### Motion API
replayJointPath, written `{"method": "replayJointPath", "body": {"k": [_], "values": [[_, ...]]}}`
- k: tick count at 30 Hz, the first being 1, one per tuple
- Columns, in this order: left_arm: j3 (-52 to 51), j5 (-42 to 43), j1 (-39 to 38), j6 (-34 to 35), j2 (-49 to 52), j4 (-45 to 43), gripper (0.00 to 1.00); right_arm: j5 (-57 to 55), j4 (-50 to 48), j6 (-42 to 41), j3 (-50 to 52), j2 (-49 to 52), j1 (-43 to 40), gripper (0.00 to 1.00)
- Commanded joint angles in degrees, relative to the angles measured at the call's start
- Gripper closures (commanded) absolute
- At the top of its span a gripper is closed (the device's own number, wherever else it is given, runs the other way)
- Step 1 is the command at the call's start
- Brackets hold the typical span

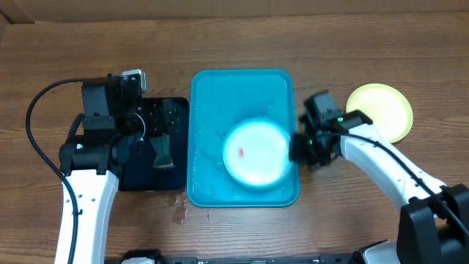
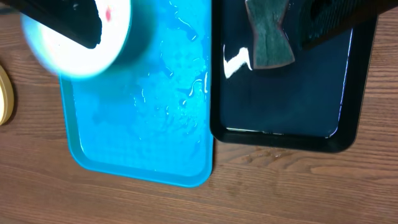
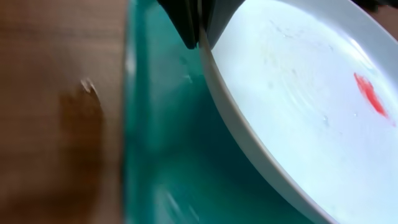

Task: Clean dirty plates on tray and stack at the side
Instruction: 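Drag the white plate to the tray center and grip its rim with right gripper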

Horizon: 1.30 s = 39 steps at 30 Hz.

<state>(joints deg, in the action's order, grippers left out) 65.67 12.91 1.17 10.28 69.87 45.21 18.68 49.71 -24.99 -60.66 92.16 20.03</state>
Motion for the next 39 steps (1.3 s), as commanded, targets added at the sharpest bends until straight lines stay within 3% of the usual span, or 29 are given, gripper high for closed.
{"method": "replayJointPath", "body": {"k": [1,6,12,24,27,33,39], "values": [[1.0,0.7,0.3,-1.0,-0.1,0.1,0.00,1.6,-4.8,-4.9,-3.4,-0.6,0.3,0.96],[1.0,0.7,0.3,-0.9,-0.1,0.0,0.00,2.5,-11.6,-10.1,-3.4,3.1,0.6,0.96],[1.0,0.7,0.3,-0.9,-0.1,0.3,0.00,1.3,-13.1,-11.5,-3.4,8.4,3.0,0.96],[1.0,0.7,0.3,-0.9,-0.1,0.7,0.00,-3.2,-15.0,-14.1,-3.4,9.9,3.6,0.96],[1.0,0.7,0.3,-0.9,-0.1,1.1,0.00,-3.1,-15.7,-14.1,-3.4,9.9,3.7,0.80],[1.0,-4.0,0.3,-0.9,-0.1,3.7,0.00,0.0,-15.2,-13.6,-4.0,9.9,3.7,0.70],[-1.1,-9.3,0.3,0.7,-0.1,6.3,0.00,0.7,-7.2,-8.6,-10.6,8.2,3.7,0.53]]}}
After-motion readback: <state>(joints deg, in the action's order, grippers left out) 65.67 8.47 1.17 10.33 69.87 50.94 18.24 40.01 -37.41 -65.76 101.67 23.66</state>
